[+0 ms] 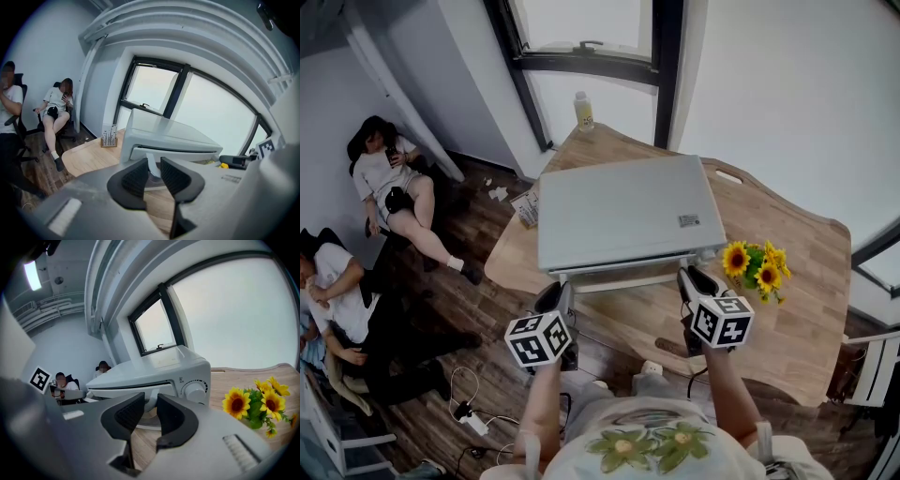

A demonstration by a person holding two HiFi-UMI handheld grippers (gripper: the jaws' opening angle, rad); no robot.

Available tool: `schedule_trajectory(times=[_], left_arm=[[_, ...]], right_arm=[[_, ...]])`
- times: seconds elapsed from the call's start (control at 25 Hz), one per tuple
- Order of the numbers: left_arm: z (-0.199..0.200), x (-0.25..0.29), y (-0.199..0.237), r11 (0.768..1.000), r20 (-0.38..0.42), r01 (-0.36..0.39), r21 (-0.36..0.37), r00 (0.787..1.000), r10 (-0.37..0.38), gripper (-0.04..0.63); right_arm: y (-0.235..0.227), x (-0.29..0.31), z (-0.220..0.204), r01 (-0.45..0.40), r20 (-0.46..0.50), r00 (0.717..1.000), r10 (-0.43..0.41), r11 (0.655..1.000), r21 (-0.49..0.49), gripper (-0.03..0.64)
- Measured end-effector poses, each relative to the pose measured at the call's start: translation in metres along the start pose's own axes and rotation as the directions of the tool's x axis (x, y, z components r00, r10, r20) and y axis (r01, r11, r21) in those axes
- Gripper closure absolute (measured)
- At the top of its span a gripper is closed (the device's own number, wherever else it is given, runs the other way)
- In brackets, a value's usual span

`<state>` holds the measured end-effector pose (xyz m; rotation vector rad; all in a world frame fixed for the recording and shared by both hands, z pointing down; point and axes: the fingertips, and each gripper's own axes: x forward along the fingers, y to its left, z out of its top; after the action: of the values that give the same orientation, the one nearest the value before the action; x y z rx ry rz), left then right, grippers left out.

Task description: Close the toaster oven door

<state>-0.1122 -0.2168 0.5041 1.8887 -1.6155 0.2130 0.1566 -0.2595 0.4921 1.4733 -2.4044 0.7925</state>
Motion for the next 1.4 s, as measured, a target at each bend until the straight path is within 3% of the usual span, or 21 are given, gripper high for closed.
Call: schedule_trajectory(times=[0.8,1.0,1.2,1.32,1.4], left_arm=[[0.009,0.005,0.001,1.000,0.020,-0.007,0.002,1.000,0.007,0.500],[0.010,0.005,0.002,1.000,0.049,0.016,0.003,0.999,-0.016,0.500],[0.024,-0.009,-0.005,0.997,0.135,0.024,0.080,0.990,-0.034,0.500],[0.031,-0.022,-0.018,0.989,0.192,0.063,0.132,0.977,-0.088,0.501],[0.033,-0.030,-0.029,0.979,0.219,0.098,0.176,0.966,-0.136,0.552]], right_arm=[[-0.001,0.007,0.008,-0.018,0.002,1.000,0.018,1.000,0.005,0.529],[0.000,0.008,0.010,-0.032,0.012,0.999,0.033,0.998,-0.046,0.526],[0.004,-0.004,0.015,0.025,0.090,0.996,-0.014,0.991,-0.129,0.526],[0.017,-0.016,0.017,0.024,0.156,0.988,0.002,0.986,-0.167,0.529],[0.027,-0.024,0.017,0.019,0.189,0.982,0.018,0.982,-0.188,0.553]])
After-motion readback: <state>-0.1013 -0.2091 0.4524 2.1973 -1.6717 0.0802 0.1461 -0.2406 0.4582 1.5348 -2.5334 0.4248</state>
